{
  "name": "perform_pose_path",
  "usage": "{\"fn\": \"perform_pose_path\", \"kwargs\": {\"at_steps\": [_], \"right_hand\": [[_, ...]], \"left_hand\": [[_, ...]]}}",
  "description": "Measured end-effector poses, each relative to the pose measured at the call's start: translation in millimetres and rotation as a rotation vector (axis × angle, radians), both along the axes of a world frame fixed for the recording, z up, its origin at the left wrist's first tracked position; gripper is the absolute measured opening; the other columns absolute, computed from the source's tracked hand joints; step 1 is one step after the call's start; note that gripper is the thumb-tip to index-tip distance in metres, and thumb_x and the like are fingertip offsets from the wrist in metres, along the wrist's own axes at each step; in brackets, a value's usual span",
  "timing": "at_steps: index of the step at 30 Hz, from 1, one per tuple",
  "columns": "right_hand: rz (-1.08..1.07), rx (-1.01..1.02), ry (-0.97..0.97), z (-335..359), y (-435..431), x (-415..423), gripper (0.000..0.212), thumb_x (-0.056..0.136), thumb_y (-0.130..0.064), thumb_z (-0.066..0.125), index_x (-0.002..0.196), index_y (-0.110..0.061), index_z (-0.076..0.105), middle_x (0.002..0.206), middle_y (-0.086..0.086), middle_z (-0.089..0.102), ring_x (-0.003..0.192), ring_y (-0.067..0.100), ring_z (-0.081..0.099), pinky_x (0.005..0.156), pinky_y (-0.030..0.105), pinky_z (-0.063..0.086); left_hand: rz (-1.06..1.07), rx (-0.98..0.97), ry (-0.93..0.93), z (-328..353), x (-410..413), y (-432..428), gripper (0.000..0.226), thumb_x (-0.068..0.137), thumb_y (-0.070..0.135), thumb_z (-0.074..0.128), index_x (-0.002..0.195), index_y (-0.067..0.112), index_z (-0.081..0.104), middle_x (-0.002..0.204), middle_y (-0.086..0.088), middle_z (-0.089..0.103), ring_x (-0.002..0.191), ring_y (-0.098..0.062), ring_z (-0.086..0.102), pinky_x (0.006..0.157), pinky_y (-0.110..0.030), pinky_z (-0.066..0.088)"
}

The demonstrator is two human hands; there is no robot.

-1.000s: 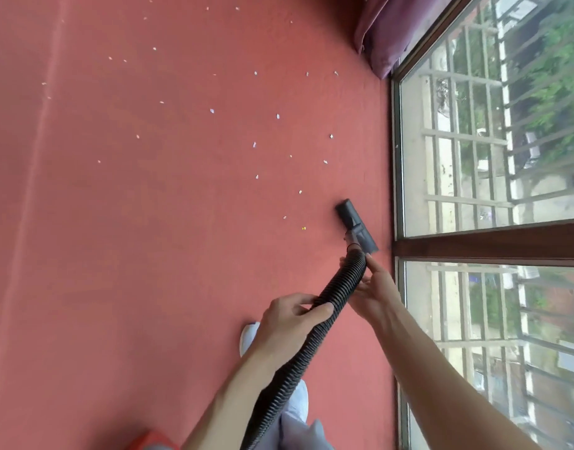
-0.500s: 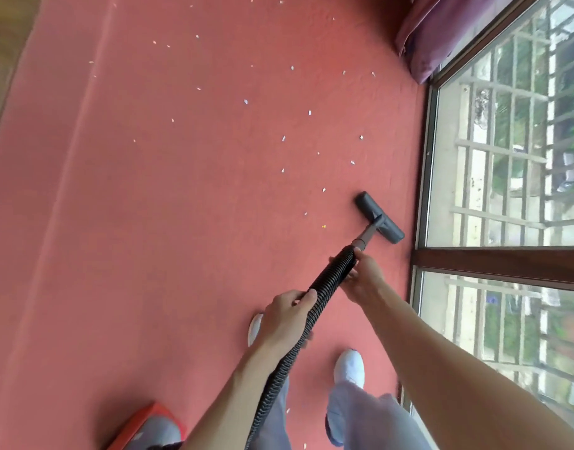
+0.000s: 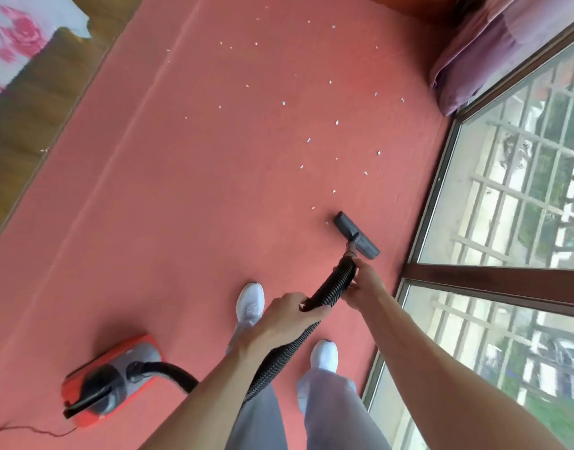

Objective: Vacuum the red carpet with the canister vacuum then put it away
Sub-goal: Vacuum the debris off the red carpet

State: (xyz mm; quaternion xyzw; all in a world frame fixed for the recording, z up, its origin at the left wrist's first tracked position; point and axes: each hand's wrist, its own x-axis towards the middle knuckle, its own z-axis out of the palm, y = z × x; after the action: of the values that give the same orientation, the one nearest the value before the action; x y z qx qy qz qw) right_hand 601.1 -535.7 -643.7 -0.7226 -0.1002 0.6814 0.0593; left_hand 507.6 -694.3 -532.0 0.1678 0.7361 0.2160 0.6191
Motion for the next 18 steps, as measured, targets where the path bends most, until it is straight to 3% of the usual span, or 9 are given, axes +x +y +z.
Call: {"fn": "perform_pose_path", "kwargs": {"at_steps": [3, 6, 9, 12, 15, 18], "right_hand": [[0.084, -0.028, 0.024, 26, -22, 9, 0.047, 0.089, -0.023, 0.063, 0.13, -0.004, 0.052, 0.101, 0.014, 0.059, 0.067, 0.024, 0.059, 0.052, 0.03, 0.052], [0.199, -0.044, 0.014, 42, -40, 20, 0.035, 0.088, -0.025, 0.063, 0.118, -0.006, 0.06, 0.097, 0.013, 0.061, 0.064, 0.024, 0.059, 0.053, 0.03, 0.05], [0.274, -0.03, -0.008, 42, -54, 26, 0.025, 0.088, -0.021, 0.063, 0.108, -0.005, 0.06, 0.09, 0.014, 0.061, 0.062, 0.025, 0.057, 0.055, 0.033, 0.048], [0.363, 0.034, -0.087, 32, -70, 32, 0.025, 0.086, -0.018, 0.066, 0.102, 0.0, 0.061, 0.084, 0.016, 0.061, 0.061, 0.025, 0.056, 0.055, 0.033, 0.049], [0.425, 0.059, -0.17, 20, -87, 38, 0.015, 0.085, -0.015, 0.068, 0.087, -0.002, 0.06, 0.073, 0.011, 0.058, 0.058, 0.023, 0.055, 0.053, 0.03, 0.046], [0.445, 0.022, -0.19, 10, -100, 45, 0.015, 0.083, -0.016, 0.069, 0.087, -0.003, 0.064, 0.071, 0.01, 0.06, 0.057, 0.024, 0.056, 0.057, 0.032, 0.051]], "left_hand": [[0.0, -0.078, 0.08, 22, 34, -22, 0.043, 0.086, 0.057, 0.061, 0.1, 0.017, 0.065, 0.081, 0.001, 0.065, 0.076, -0.02, 0.063, 0.079, -0.036, 0.053], [0.023, -0.104, 0.101, 40, 60, -42, 0.051, 0.073, 0.071, 0.051, 0.082, 0.022, 0.061, 0.076, -0.001, 0.068, 0.073, -0.025, 0.069, 0.082, -0.046, 0.057], [-0.031, -0.052, 0.1, 44, 80, -51, 0.042, 0.091, 0.048, 0.049, 0.063, 0.017, 0.045, 0.08, -0.016, 0.06, 0.072, -0.031, 0.063, 0.084, -0.054, 0.053], [-0.074, -0.049, 0.149, 34, 97, -60, 0.041, 0.103, 0.033, 0.04, 0.064, 0.021, 0.041, 0.093, -0.018, 0.06, 0.084, -0.029, 0.062, 0.082, -0.041, 0.053], [0.105, -0.059, 0.027, 14, 107, -79, 0.038, 0.1, 0.038, 0.043, 0.078, 0.009, 0.055, 0.086, -0.015, 0.06, 0.071, -0.028, 0.063, 0.073, -0.041, 0.056], [0.204, -0.075, -0.071, -4, 110, -97, 0.034, 0.097, 0.042, 0.047, 0.082, 0.012, 0.055, 0.082, -0.011, 0.061, 0.065, -0.027, 0.062, 0.063, -0.036, 0.052]]}}
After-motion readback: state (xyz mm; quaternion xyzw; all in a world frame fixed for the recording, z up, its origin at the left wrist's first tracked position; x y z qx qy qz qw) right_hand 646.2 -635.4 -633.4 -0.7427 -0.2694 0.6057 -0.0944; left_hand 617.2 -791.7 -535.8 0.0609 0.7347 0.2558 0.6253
